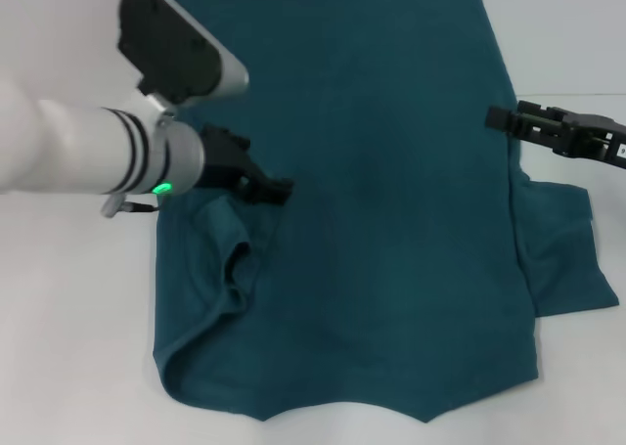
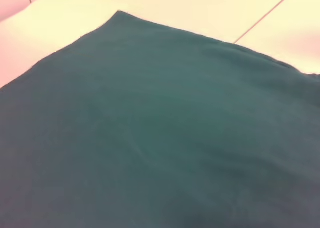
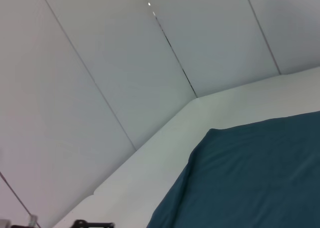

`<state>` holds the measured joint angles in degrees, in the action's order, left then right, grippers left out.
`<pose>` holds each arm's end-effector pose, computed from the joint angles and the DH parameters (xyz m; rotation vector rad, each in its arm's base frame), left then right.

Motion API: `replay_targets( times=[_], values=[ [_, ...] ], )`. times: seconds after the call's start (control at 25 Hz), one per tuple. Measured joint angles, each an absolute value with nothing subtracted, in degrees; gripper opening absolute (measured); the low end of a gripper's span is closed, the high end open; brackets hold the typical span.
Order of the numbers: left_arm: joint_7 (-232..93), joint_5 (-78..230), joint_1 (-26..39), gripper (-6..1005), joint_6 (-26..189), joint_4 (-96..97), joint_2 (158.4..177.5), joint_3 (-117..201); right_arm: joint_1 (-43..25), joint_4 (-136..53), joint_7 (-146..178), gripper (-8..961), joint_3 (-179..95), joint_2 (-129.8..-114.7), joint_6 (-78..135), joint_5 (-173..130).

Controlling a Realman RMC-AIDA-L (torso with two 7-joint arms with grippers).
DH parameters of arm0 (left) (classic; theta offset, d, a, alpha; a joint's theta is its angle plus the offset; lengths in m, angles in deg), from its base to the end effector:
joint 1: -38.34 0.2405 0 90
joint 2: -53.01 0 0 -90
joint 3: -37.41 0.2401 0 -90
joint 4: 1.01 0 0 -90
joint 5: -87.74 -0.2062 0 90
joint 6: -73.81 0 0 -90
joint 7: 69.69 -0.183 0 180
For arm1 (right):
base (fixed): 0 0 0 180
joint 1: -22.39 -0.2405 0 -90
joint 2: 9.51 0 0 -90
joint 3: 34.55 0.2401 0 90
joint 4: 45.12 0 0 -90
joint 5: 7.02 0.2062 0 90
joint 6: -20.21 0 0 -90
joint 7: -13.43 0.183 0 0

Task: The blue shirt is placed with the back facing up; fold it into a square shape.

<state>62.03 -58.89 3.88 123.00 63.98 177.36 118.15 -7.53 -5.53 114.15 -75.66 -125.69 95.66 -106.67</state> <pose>-0.1675 0.4247 -0.0612 -2.4073 -0.5057 0.0886 0.2376 0.3931 0.0306 -2.2755 1.0548 0.9091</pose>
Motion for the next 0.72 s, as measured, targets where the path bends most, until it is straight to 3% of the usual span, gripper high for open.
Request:
replay_targets(
  times=[0.28, 0.72],
  values=[
    [59.19, -59.30, -2.13, 831, 115.11, 51.07, 177.31, 118.41, -7.53, -5.62, 114.17, 821, -75.93, -125.91, 95.00, -106.74],
    [57.13, -58.95, -3.76, 819, 107.29, 43.86, 177.46, 120.62, -7.77, -6.03, 114.14, 821, -76.04, -126.05, 94.12, -106.78]
  ],
)
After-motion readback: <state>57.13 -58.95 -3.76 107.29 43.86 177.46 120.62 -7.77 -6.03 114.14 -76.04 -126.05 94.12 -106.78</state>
